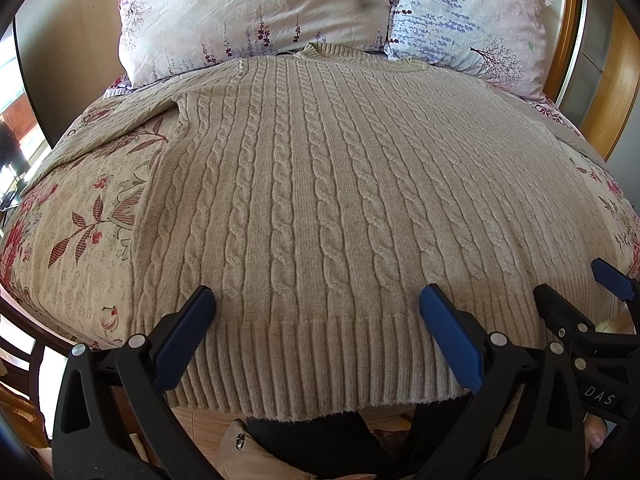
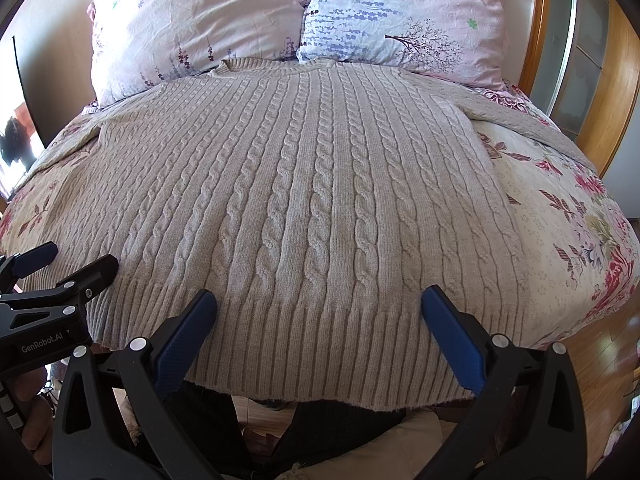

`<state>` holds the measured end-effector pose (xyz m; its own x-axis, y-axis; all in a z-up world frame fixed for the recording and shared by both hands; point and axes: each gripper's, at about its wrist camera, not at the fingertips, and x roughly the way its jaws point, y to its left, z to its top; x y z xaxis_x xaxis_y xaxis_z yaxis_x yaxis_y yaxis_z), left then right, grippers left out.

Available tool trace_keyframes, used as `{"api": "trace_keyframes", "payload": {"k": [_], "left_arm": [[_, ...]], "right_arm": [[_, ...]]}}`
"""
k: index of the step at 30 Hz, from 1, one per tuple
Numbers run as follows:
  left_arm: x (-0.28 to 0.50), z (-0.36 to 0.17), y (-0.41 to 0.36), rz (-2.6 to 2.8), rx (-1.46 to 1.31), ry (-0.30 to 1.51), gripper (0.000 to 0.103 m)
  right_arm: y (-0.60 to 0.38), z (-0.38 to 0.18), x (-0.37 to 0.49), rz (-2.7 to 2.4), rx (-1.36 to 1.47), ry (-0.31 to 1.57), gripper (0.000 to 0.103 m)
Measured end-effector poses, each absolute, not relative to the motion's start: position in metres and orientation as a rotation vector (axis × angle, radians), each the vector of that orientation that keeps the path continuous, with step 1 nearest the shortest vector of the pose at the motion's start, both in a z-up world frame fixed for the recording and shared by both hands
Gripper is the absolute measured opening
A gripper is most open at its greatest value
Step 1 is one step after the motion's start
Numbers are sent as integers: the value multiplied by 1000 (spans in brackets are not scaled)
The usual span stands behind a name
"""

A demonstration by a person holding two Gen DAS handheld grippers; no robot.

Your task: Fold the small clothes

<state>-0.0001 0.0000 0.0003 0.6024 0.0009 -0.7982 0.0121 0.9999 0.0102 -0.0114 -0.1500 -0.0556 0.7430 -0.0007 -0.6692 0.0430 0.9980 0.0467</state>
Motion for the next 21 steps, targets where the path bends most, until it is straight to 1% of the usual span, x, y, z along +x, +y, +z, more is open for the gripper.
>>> {"api": "trace_keyframes", "payload": {"k": [21], "left_arm": [[0,0,0,-6,15,924,101]], "right_arm": [[-150,-56,-10,-23,59,742,102]]}}
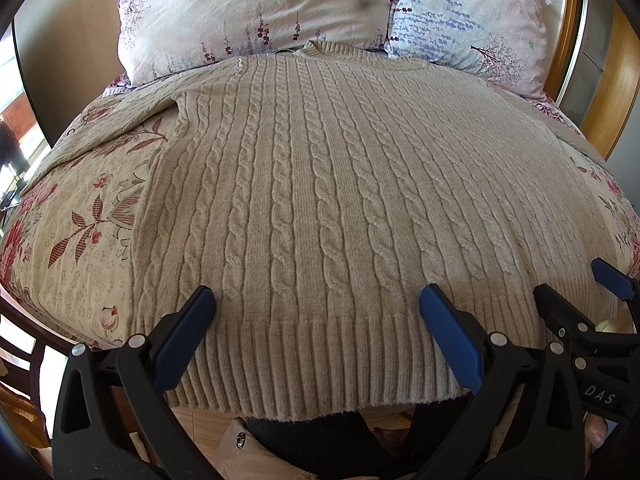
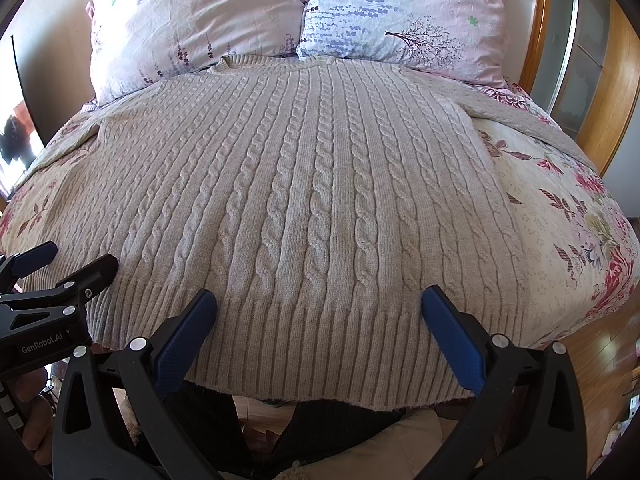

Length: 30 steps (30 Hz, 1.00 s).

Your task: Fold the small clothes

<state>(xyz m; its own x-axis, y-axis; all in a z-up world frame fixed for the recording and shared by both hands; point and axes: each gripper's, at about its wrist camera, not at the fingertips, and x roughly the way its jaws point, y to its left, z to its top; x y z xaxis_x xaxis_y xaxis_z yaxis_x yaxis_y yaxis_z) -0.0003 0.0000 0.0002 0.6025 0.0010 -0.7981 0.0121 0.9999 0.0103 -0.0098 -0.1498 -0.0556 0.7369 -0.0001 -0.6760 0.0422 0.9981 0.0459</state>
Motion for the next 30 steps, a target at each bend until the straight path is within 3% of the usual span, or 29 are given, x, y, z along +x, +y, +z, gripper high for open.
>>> {"api": "trace_keyframes", "payload": {"k": [24,30], "left_arm": [[11,4,5,-57,26,947,101],[34,18,19,-78,5,873,101]], "right_arm": [[-163,-58,-10,128,-15,665,102],[-208,-34,7,104,101,626,102]]}}
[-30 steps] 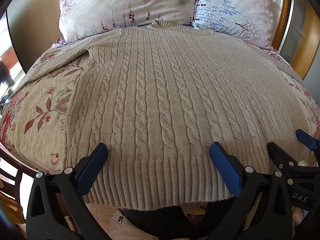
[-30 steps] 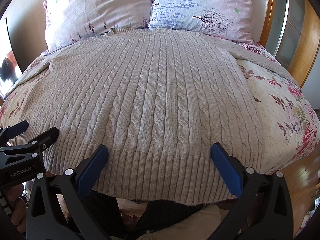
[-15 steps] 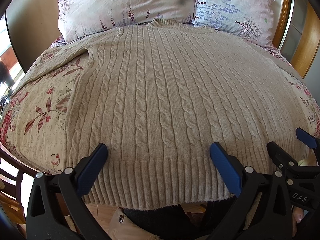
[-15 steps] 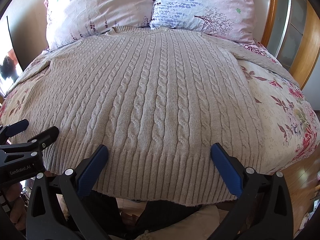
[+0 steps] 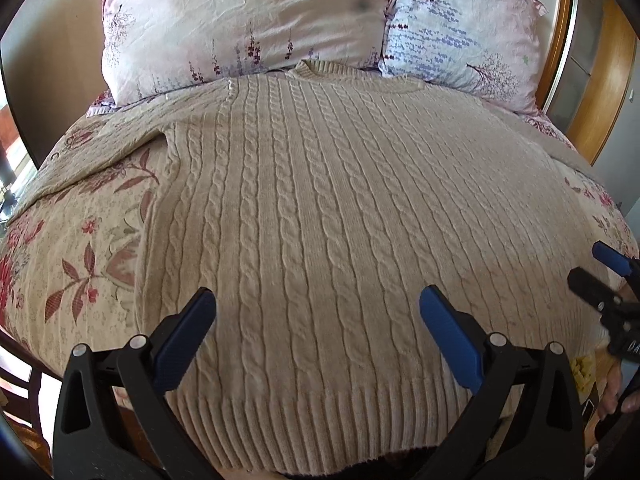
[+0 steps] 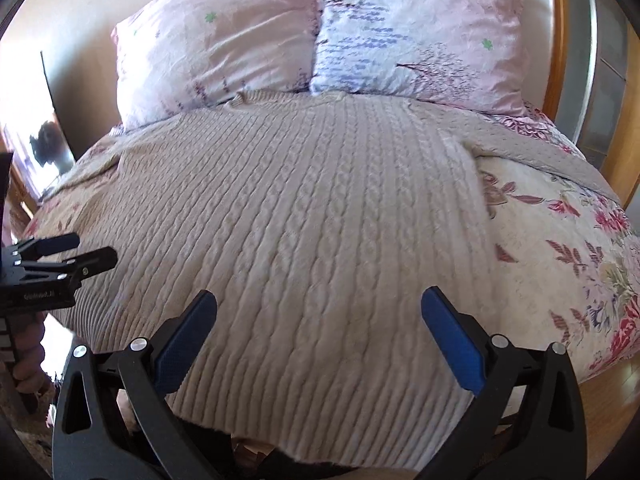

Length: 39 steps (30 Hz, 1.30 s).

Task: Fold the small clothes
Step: 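Grasp the sweater's side edge with the right gripper and lift it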

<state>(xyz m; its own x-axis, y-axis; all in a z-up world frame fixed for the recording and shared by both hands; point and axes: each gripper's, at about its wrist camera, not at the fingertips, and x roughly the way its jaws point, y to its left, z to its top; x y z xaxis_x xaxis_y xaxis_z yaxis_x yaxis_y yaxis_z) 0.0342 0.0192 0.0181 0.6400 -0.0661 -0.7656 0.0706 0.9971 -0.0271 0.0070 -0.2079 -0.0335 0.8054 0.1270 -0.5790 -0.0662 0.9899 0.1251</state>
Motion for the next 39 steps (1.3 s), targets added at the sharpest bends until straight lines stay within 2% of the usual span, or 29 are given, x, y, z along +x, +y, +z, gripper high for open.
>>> {"api": "trace_keyframes", "payload": {"k": [6,10,14,21,24,26,31,39], "left_arm": [[75,30,42,-87,-89,853,101],[95,37,54,-89,-127,830,101],[108,47,58,-79,-110,767,101],[134,44,61,-99,-90,782,101],[139,39,61,-117,-98,779,101],[143,35,61,-127,-108,782,101],[150,24,67,-151,-167,805,101],[153,20,77,-192,-259,803,101]], "right_arm": [[-303,-6,53,16,382,603,102],[-373,1,85,-78,565,593,88],[-439,1,109,-212,723,572,81],[-527,-24,127,-427,939,586,64],[-546,-39,127,-463,1038,583,55],[-555,-42,126,-468,1073,550,53],[-571,-49,124,-497,1123,498,36],[-577,-52,124,-562,1072,484,15]]}}
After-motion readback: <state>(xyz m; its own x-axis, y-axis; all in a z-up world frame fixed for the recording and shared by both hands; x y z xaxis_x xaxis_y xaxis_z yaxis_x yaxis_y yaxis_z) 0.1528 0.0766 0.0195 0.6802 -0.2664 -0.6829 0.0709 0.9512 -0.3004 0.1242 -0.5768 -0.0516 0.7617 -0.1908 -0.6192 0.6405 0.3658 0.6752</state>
